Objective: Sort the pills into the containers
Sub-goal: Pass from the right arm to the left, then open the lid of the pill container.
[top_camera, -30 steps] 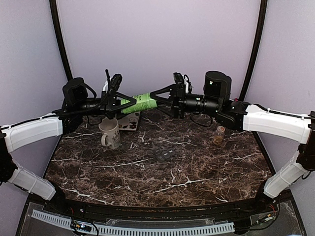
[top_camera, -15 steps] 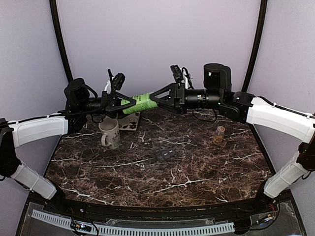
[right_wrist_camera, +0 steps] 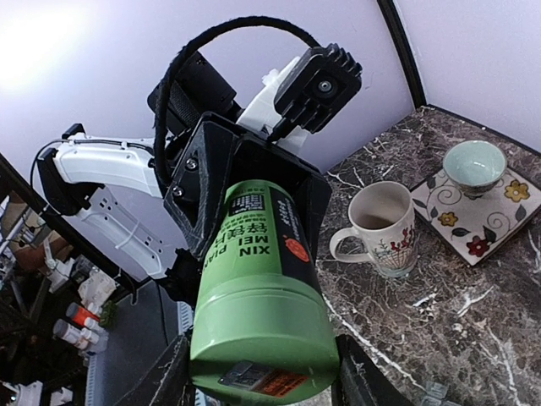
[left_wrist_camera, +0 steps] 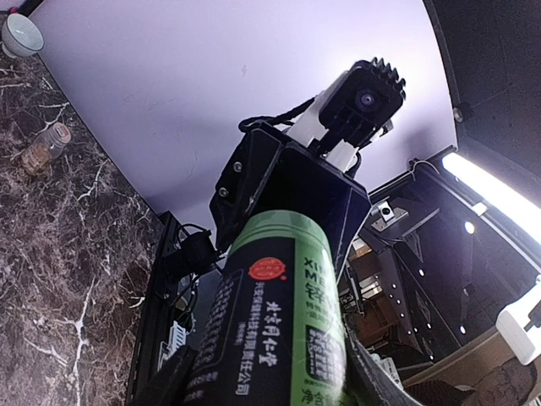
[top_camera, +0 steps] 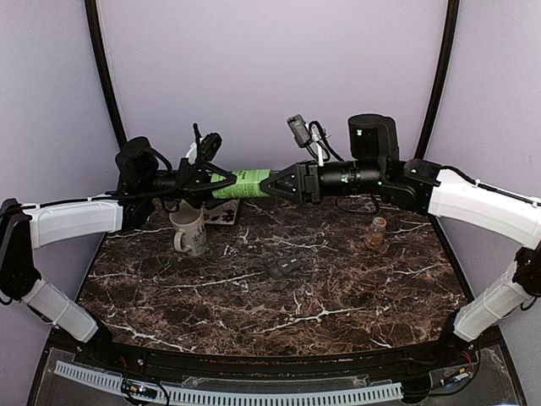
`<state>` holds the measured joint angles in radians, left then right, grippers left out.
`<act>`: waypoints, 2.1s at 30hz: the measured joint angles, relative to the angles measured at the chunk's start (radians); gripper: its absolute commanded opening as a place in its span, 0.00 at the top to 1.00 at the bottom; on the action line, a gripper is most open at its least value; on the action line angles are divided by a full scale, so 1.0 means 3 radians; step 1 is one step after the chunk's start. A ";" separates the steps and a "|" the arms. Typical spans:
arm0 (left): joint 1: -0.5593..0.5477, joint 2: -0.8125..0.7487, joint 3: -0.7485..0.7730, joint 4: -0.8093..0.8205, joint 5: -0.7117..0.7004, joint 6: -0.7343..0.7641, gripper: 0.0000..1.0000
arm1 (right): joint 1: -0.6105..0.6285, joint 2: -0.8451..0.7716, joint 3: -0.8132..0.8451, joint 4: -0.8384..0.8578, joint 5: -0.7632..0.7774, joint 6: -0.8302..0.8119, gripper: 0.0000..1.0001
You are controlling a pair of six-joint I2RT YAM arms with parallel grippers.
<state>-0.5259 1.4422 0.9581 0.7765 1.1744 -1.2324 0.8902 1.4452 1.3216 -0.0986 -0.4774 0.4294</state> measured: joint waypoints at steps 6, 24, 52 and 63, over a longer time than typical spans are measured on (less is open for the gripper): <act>0.0000 0.0014 0.0000 0.0020 -0.0017 -0.0148 1.00 | 0.0046 -0.0032 -0.0027 -0.0048 0.0160 -0.0439 1.00; -0.0003 0.0043 0.0000 0.0020 -0.0028 -0.0182 1.00 | 0.0131 -0.0084 -0.0027 -0.0175 0.0474 -0.1082 0.49; -0.0003 -0.0248 -0.0076 -0.0375 -0.0500 0.0760 1.00 | -0.0008 -0.0340 -0.0340 -0.0238 0.0924 0.0098 0.32; -0.0003 -0.0619 -0.0421 -0.0614 -0.1129 0.1232 1.00 | -0.0029 -0.0224 -0.0507 0.0464 0.0730 0.1929 0.30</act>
<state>-0.5266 1.2564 0.8318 0.5922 0.8356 -0.8627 0.8814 1.3781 1.1694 0.0406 -0.2584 1.0080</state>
